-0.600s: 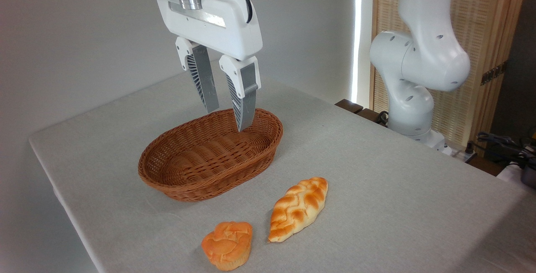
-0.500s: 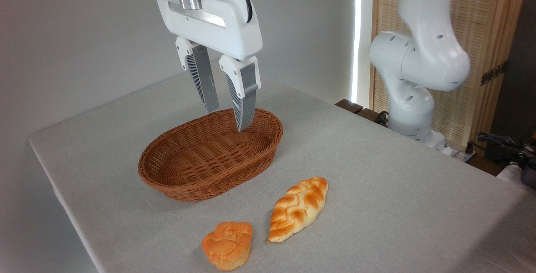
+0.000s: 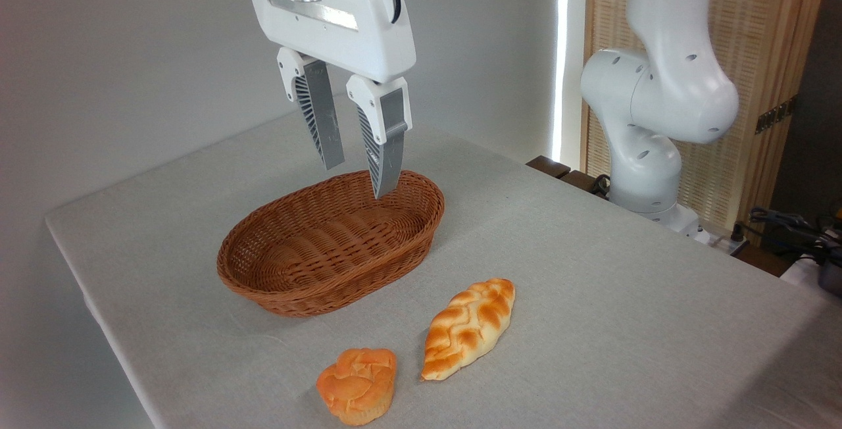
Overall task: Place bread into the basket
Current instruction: 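Move the open gripper over the braided golden bread loaf, then lower the gripper and close it on the braided loaf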
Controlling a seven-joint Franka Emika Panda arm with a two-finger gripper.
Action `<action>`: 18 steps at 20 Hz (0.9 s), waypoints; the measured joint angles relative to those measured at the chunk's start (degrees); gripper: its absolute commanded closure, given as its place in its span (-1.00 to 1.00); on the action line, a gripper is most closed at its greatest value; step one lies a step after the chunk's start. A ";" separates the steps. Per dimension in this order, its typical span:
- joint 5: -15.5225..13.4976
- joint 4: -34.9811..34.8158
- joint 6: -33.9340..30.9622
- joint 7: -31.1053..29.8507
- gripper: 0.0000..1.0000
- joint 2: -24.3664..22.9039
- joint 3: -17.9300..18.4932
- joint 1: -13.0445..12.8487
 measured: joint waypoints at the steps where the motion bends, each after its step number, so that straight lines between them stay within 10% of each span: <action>1: 0.00 -0.63 0.00 0.00 -1.00 -0.51 0.01 0.01; 8: 0.01 -11.58 3.81 0.32 -1.00 -7.49 0.14 3.40; 18: 0.11 -37.27 28.29 2.53 -1.00 -12.98 0.11 8.89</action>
